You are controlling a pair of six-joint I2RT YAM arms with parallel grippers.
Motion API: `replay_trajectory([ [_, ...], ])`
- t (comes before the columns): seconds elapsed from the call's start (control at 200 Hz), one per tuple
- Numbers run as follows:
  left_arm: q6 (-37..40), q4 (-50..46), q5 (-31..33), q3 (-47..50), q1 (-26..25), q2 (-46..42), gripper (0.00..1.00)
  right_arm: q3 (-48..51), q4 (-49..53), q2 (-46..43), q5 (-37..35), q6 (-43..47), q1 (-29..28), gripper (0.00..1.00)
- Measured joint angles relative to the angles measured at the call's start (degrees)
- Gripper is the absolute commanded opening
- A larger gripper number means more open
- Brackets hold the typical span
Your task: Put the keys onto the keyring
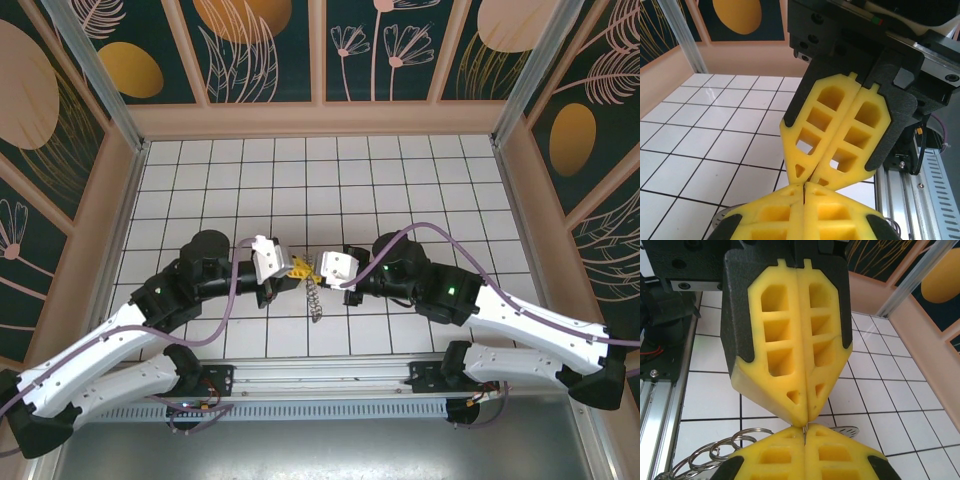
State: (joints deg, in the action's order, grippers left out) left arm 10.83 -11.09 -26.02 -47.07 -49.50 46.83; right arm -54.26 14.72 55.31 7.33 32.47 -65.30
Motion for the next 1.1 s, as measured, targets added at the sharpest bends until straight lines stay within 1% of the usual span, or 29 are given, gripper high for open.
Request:
replay_trajectory([
  [0.095, -1.31, 2.75, -1.25, 1.01, 0.04, -1.38, 0.0, -0.02, -1.29, -0.57, 1.07, -0.26, 0.0, 0.13],
  [0.335, -4.55, 9.01, -4.72, 1.75, 0.37, -3.3, 0.0, -0.02, -4.94, -2.64, 3.39, -1.38, 0.0, 0.13],
  [0.485, -6.51, 14.21, -6.51, 3.5, 0.37, -4.5, 0.0, -0.02, -6.49, -3.54, 4.94, -1.73, -0.07, 0.08],
  [0.561, -8.07, 17.97, -7.19, 5.6, 0.42, -5.29, 0.0, -0.02, -6.8, -3.65, 5.62, -1.9, -0.09, 0.0],
  [0.661, -10.03, 21.53, -8.13, 7.48, 0.55, -5.68, 0.0, -0.02, -6.82, -3.74, 6.05, -2.38, -0.11, 0.0],
  [0.801, -9.9, 20.48, -7.67, 6.54, 0.52, -5.01, 0.0, -0.02, -6.73, -4.09, 5.55, -2.34, -0.11, 0.0],
  [0.851, -9.14, 18.62, -6.8, 5.55, 0.52, -4.68, 0.07, -0.02, -6.71, -4.07, 4.79, -2.34, -0.11, 0.0],
  [0.911, -7.85, 16.09, -5.57, 4.28, 0.42, -4.2, 0.11, -0.02, -6.38, -3.98, 4.13, -2.32, -0.11, 0.0],
  [1.096, -4.76, 8.15, -1.6, 1.66, 0.2, -2.12, 0.13, -0.02, -3.93, -2.69, 2.56, -2.29, 0.26, 0.0],
])
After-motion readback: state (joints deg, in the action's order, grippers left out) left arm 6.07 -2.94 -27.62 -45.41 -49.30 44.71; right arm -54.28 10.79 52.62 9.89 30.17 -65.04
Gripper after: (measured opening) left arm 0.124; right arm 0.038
